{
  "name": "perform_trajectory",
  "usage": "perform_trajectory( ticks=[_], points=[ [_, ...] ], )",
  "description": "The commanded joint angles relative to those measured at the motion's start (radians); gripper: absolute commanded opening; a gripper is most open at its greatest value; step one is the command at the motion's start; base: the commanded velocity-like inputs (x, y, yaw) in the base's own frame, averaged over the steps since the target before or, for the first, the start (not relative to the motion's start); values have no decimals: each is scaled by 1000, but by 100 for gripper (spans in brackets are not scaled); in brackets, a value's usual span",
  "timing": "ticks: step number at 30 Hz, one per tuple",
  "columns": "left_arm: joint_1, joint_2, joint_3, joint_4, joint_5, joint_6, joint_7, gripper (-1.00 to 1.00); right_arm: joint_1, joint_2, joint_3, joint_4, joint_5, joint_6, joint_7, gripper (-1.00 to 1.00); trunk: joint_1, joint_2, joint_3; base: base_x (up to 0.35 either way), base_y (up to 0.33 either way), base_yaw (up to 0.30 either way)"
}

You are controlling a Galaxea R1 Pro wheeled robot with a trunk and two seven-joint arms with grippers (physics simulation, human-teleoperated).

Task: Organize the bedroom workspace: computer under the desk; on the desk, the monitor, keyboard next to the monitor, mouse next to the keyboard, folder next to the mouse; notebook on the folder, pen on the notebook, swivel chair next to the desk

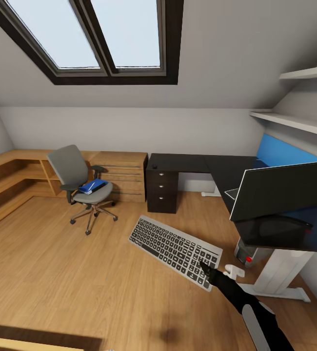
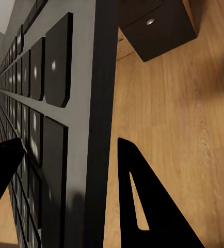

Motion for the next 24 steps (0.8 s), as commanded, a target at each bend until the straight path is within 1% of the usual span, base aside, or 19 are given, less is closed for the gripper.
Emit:
perform_trajectory(
  ticks=[1, 7, 10, 24],
  points=[
    [-1, 1, -7, -2, 9, 0, 9, 100, 0, 1, -2, -1, -13, 9, 6, -100, 1, -2, -2, 0, 0, 0],
    [-1, -12, -6, -2, 8, 1, 9, 100, 0, 1, -2, -1, -14, 6, 6, -100, 1, -2, -2, 0, 0, 0],
    [-1, -15, -6, -2, 7, 1, 9, 100, 0, 1, -2, -1, -14, 6, 6, -100, 1, -2, -2, 0, 0, 0],
    [-1, -18, -6, -2, 8, 1, 9, 100, 0, 1, -3, -2, -16, 13, 4, -100, 1, -2, -2, 0, 0, 0]
  ],
)
